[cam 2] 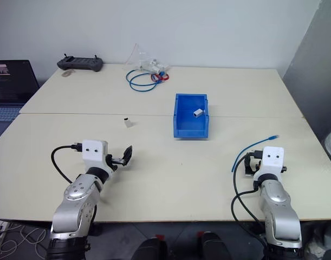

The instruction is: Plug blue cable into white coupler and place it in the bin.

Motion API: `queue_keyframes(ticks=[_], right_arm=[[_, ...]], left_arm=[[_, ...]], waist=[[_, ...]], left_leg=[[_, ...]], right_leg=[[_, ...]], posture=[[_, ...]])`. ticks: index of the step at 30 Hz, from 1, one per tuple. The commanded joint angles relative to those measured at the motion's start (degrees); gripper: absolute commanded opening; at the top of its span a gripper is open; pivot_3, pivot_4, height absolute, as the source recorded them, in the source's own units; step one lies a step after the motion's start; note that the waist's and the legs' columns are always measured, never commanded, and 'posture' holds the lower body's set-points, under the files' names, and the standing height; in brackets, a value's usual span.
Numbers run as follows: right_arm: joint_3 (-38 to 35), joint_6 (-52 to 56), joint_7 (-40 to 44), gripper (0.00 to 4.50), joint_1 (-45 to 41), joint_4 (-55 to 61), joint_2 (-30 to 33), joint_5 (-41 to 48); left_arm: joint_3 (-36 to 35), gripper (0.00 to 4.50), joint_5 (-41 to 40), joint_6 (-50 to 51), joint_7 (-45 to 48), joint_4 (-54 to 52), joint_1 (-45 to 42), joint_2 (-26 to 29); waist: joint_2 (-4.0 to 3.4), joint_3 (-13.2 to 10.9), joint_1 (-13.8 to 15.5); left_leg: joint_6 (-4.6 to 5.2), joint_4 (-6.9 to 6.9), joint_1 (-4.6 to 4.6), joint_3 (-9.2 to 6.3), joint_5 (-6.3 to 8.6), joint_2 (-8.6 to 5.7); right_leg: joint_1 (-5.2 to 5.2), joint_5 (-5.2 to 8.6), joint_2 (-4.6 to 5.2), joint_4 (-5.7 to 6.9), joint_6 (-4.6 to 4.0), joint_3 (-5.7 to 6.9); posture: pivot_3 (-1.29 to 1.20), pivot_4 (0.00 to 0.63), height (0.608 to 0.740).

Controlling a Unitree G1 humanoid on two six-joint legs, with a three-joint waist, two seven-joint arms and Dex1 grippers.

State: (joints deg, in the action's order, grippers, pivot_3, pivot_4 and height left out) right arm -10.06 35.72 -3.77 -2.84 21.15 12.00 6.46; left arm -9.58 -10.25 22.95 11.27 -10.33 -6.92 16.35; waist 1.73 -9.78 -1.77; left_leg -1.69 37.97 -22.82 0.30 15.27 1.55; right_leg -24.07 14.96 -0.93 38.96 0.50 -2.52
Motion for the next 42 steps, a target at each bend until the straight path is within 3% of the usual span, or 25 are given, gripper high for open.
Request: queue_keyframes(ticks=[1, 20, 25, 28, 32, 37, 42], right_arm=[[-1.1, -0.3, 0.2, 4.5, -0.5, 2.2, -0.1, -0.2], [-1.3, 0.3, 0.1, 4.5, -1.4, 2.1, -0.5, -0.5], [-2.5, 5.0, -2.2, 4.5, -4.6, 2.8, -1.0, -1.0], [-2.7, 8.2, -3.6, 4.5, -8.6, 2.2, -2.0, -0.8], [-5.8, 11.9, -8.6, 4.5, -16.0, -4.2, -3.6, -1.9], [-8.2, 11.0, -13.0, 4.5, -25.0, -15.8, -5.1, -2.3], [-9.3, 7.7, -16.5, 4.5, -29.3, -25.1, -5.0, -3.5]], left_arm=[[-1.8, 4.49, -1.5, -2.2, 0.6, -1.3, -0.2, -0.3], [-1.2, 4.49, 0.0, -2.5, -0.3, -0.1, -1.2, -0.1], [-0.3, 4.49, -5.3, -0.8, 8.0, -1.2, -4.3, 2.4], [2.3, 4.49, -7.3, 1.1, 15.9, -0.1, -9.2, 6.8], [8.4, 4.49, -12.8, 3.9, 31.9, 2.8, -19.6, 10.8], [16.7, 4.49, -14.3, 4.2, 48.6, 11.0, -32.4, 11.3], [20.2, 4.49, -12.2, 0.6, 55.2, 18.8, -38.9, 9.7]], waist=[[0.0, 0.0, 0.0], [0.0, 0.0, 0.0], [0.01, 0.0, 0.0], [0.01, 0.0, 0.0], [-0.03, 0.0, 0.0], [0.02, 0.0, -0.1], [-0.01, 0.0, -0.4]], left_leg=[[0.0, 0.0, 0.0, 0.0, 0.0, 0.0], [0.0, 0.0, 0.0, 0.0, 0.0, 0.0], [0.0, 0.01, 0.0, 0.01, 0.0, 0.0], [0.0, 0.02, -0.02, -0.02, -0.01, -0.01], [-0.01, 0.02, -0.03, -0.01, -0.01, -0.04], [0.0, 0.0, -0.08, 0.04, -0.01, -0.2], [0.01, -0.05, -0.09, 0.07, 0.0, -0.16]], right_leg=[[0.0, 0.0, 0.0, 0.0, 0.0, 0.0], [0.0, 0.0, 0.0, 0.0, 0.0, 0.0], [0.0, 0.0, 0.0, 0.01, 0.0, 0.01], [-0.01, 0.0, -0.02, 0.04, 0.0, 0.04], [-0.02, 0.0, -0.08, 0.02, 0.0, 0.05], [-0.03, 0.0, -0.09, 0.0, -0.01, 0.01], [-0.09, 0.0, -0.09, -0.01, -0.03, -0.04]], posture=[[0.0, 0.15, 0.74], [0.0, 0.15, 0.74], [0.0, 0.15, 0.74], [0.0, 0.15, 0.74], [0.0, 0.15, 0.74], [0.0, 0.15, 0.74], [0.0, 0.15, 0.74]])
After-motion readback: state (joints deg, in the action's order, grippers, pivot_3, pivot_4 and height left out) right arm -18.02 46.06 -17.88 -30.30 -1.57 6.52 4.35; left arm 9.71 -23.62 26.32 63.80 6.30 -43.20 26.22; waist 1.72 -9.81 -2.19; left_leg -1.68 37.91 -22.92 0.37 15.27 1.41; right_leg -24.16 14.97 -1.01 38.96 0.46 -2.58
